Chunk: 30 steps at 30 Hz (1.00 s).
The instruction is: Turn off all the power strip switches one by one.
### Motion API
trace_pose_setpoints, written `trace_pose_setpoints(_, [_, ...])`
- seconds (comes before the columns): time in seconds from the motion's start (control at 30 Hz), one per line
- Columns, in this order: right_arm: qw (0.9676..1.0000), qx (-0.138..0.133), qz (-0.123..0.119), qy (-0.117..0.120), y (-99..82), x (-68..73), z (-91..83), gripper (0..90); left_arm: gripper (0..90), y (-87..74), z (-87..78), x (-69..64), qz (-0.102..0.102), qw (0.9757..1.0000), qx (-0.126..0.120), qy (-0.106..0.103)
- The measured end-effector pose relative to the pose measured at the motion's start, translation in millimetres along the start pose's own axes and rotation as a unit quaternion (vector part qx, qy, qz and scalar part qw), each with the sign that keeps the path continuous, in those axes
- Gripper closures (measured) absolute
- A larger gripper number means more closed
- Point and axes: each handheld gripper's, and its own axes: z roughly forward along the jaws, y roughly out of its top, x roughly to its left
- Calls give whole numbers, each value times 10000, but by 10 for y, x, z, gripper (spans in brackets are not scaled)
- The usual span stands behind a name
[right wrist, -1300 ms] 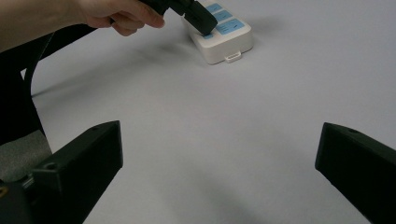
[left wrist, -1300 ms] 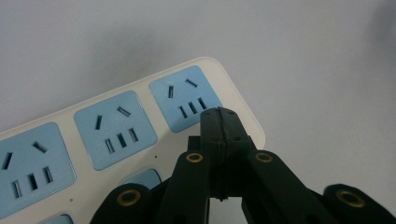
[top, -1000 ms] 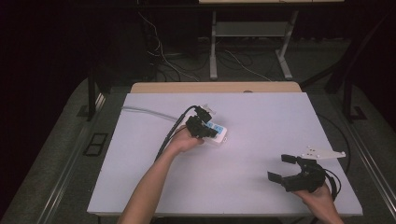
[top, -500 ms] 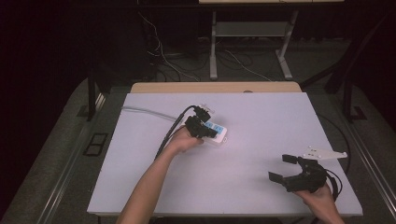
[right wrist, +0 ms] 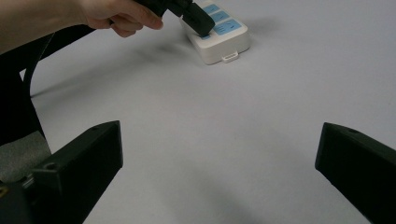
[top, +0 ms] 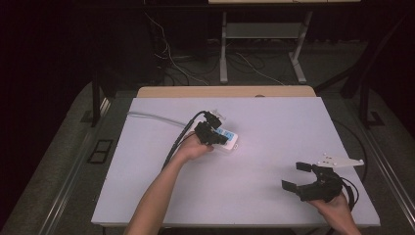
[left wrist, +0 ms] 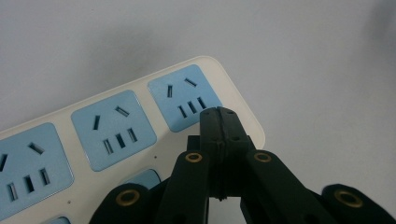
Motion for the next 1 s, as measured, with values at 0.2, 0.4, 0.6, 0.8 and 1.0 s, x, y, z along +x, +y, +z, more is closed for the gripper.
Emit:
trace_pose_setpoints(0.2, [10000,-11,-15,-3,1,3,-7,6,893,11,-55,8,-91,9998,-162,-60])
trace_pose_setpoints(0.4, [10000,-29,5,-30,-1,-12,-17,6,892,-4,-168,82,-121,9994,-326,-30])
trace_pose_setpoints(0.6, [10000,-26,9,-40,-2,-20,-13,6,891,-16,-275,94,-154,9987,-487,-70])
trace_pose_setpoints(0.8, [10000,-29,17,-33,-2,-17,-10,6,780,-42,-420,25,26,9984,-559,37])
trace_pose_setpoints(1.0, [10000,-39,2,-30,1,-11,-11,6,631,-107,-621,-53,106,9964,-834,-55])
